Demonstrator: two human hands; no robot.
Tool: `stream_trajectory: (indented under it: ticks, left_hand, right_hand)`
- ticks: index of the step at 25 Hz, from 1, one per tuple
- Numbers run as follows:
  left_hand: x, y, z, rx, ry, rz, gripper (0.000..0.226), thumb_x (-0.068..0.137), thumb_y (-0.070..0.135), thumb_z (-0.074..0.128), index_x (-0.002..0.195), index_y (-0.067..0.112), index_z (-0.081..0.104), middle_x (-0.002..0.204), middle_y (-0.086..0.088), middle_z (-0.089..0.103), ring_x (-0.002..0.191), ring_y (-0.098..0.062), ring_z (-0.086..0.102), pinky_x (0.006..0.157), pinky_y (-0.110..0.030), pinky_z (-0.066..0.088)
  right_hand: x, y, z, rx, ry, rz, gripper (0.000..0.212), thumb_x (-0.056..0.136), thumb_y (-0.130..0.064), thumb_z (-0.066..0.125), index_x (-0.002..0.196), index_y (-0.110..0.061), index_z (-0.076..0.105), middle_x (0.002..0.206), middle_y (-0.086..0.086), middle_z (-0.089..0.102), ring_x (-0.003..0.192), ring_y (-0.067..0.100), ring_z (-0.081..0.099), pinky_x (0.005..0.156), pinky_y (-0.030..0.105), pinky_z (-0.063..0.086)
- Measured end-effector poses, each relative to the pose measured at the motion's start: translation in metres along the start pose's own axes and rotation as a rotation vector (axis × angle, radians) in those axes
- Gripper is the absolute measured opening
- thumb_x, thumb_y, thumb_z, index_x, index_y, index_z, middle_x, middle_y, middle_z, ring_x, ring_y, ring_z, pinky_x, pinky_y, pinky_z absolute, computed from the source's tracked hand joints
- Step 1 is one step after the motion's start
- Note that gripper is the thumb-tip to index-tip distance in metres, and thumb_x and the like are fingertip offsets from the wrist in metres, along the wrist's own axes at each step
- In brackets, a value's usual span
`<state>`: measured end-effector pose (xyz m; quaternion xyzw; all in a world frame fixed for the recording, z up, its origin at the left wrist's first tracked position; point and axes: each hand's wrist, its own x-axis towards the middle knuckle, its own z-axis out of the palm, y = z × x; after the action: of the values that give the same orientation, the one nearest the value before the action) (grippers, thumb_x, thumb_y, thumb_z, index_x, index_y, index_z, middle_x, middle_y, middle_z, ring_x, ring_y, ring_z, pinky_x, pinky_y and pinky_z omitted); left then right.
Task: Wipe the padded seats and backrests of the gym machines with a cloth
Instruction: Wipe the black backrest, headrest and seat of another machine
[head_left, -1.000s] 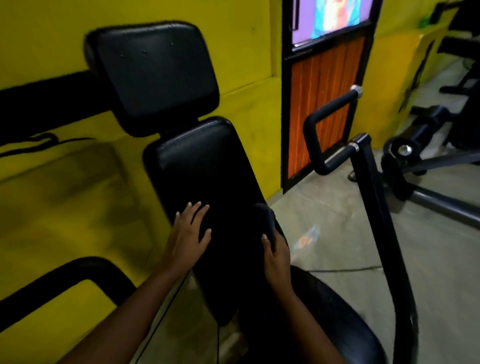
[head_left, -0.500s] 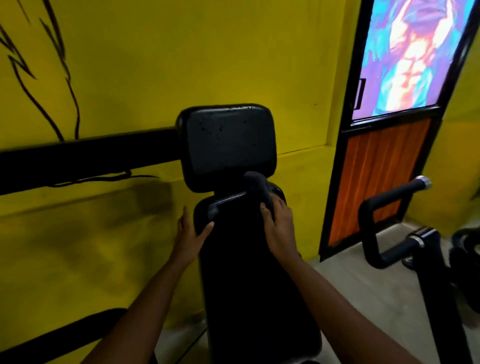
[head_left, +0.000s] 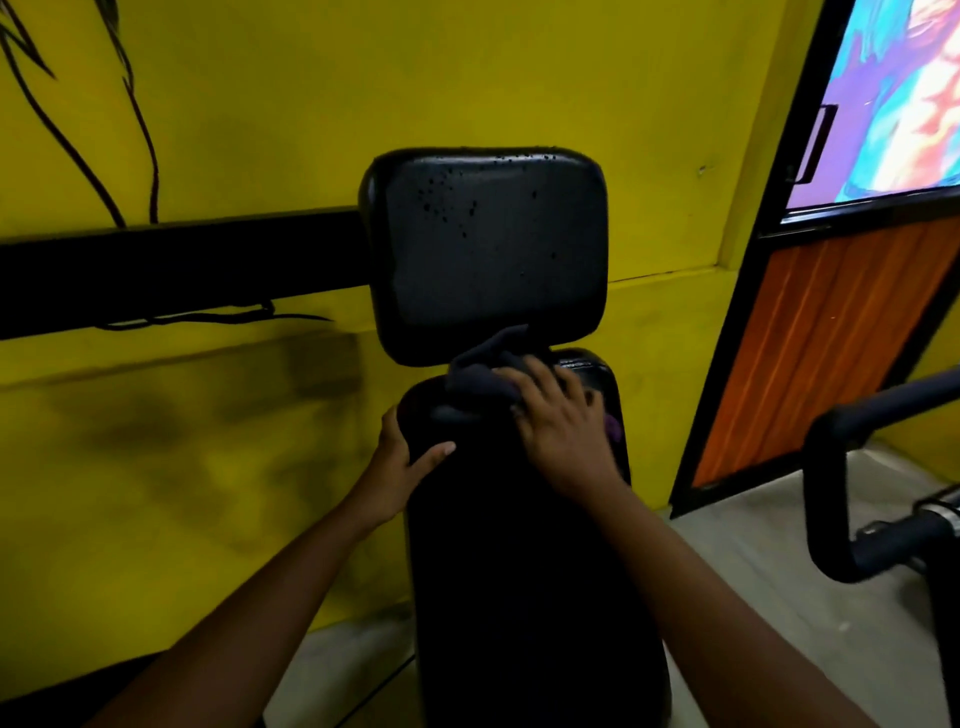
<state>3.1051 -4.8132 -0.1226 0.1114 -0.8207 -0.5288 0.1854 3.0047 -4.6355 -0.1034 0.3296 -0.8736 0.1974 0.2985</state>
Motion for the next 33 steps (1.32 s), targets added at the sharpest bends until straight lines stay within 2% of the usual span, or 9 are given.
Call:
stream_trajectory:
  ticks: [4, 8, 10, 13, 16, 19, 26, 30, 33]
  left_hand:
    - [-0.003, 0.000, 0.003, -0.012, 0.024, -0.010, 0.069, 0.089, 0.015, 0.061, 0.141, 0.006, 0.017, 0.138, -0.007, 0.040, 0.124, -0.013, 0.042, 0.089, -0.011, 0.039]
    - [-0.004, 0.001, 0.003, 0.067, 0.073, 0.014, 0.076, 0.087, 0.026, 0.062, 0.144, 0.004, 0.017, 0.145, -0.010, 0.036, 0.132, -0.021, 0.040, 0.093, -0.016, 0.039]
    - [-0.010, 0.006, 0.003, 0.126, 0.109, -0.009, 0.085, 0.083, 0.041, 0.060, 0.148, 0.009, 0.016, 0.149, -0.010, 0.032, 0.135, -0.024, 0.037, 0.099, -0.025, 0.039]
    - [-0.040, 0.020, 0.013, 0.265, 0.213, -0.027, 0.078, 0.091, 0.035, 0.057, 0.151, 0.014, 0.012, 0.155, -0.008, 0.020, 0.139, -0.024, 0.030, 0.097, -0.021, 0.033]
    - [-0.083, 0.034, 0.026, 0.395, 0.167, 0.232, 0.072, 0.092, 0.044, 0.047, 0.150, 0.017, 0.014, 0.157, -0.002, 0.014, 0.142, -0.014, 0.020, 0.105, -0.020, 0.027]
    - [-0.075, 0.030, 0.044, 0.788, 0.058, 0.537, 0.064, 0.088, 0.040, 0.038, 0.146, 0.015, 0.028, 0.153, -0.006, 0.029, 0.143, -0.016, 0.015, 0.117, -0.036, 0.018]
    - [-0.003, 0.002, 0.082, 1.583, -0.310, 0.984, 0.069, 0.087, 0.041, 0.035, 0.147, 0.009, 0.023, 0.152, -0.013, 0.031, 0.143, -0.026, 0.020, 0.116, -0.045, 0.012]
    - [0.001, -0.023, 0.080, 1.733, -0.191, 1.100, 0.069, 0.091, 0.044, 0.032, 0.149, 0.007, 0.023, 0.156, -0.018, 0.018, 0.145, -0.031, 0.015, 0.117, -0.049, 0.010]
    - [0.004, -0.030, 0.082, 1.780, -0.124, 1.171, 0.071, 0.093, 0.048, 0.027, 0.149, 0.006, 0.019, 0.156, -0.020, 0.016, 0.145, -0.032, 0.014, 0.117, -0.051, 0.009]
  right_hand:
    - [0.001, 0.016, -0.005, 0.097, -0.022, 0.345, 0.046, 0.093, -0.041, 0.030, 0.137, -0.029, 0.039, 0.150, 0.000, 0.030, 0.134, 0.029, 0.024, 0.099, 0.051, 0.028]
    - [-0.006, -0.048, 0.003, 0.165, -0.057, 0.241, 0.061, 0.084, -0.054, 0.017, 0.137, -0.031, 0.039, 0.151, 0.003, 0.028, 0.136, 0.033, 0.021, 0.101, 0.054, 0.024]
    - [-0.004, -0.045, 0.001, 0.180, -0.108, 0.217, 0.065, 0.083, -0.057, 0.013, 0.139, -0.033, 0.036, 0.152, 0.001, 0.025, 0.138, 0.029, 0.017, 0.104, 0.052, 0.021]
    - [0.002, -0.018, -0.005, 0.177, -0.096, 0.255, 0.059, 0.088, -0.056, 0.019, 0.139, -0.033, 0.036, 0.152, -0.002, 0.025, 0.139, 0.026, 0.016, 0.107, 0.047, 0.020]
    - [0.001, 0.003, -0.008, 0.222, -0.021, 0.394, 0.046, 0.093, -0.046, 0.038, 0.137, -0.032, 0.038, 0.152, -0.003, 0.025, 0.140, 0.026, 0.017, 0.107, 0.046, 0.020]
    - [0.006, 0.033, -0.008, 0.521, 0.044, 0.656, 0.045, 0.093, -0.037, 0.046, 0.137, -0.028, 0.039, 0.150, 0.001, 0.029, 0.137, 0.027, 0.024, 0.107, 0.047, 0.023]
    - [-0.034, 0.072, 0.036, 0.836, 0.097, 0.890, 0.037, 0.097, -0.044, 0.035, 0.124, -0.023, 0.048, 0.127, 0.006, 0.056, 0.119, 0.031, 0.046, 0.099, 0.048, 0.034]
    - [-0.082, 0.089, 0.075, 0.849, 0.185, 0.916, 0.035, 0.097, -0.045, 0.036, 0.111, -0.018, 0.054, 0.109, 0.009, 0.062, 0.108, 0.033, 0.053, 0.093, 0.052, 0.039]
    - [-0.121, 0.095, 0.097, 0.864, 0.194, 0.978, 0.046, 0.089, -0.050, 0.033, 0.107, -0.014, 0.055, 0.102, 0.010, 0.062, 0.103, 0.033, 0.054, 0.084, 0.041, 0.039]
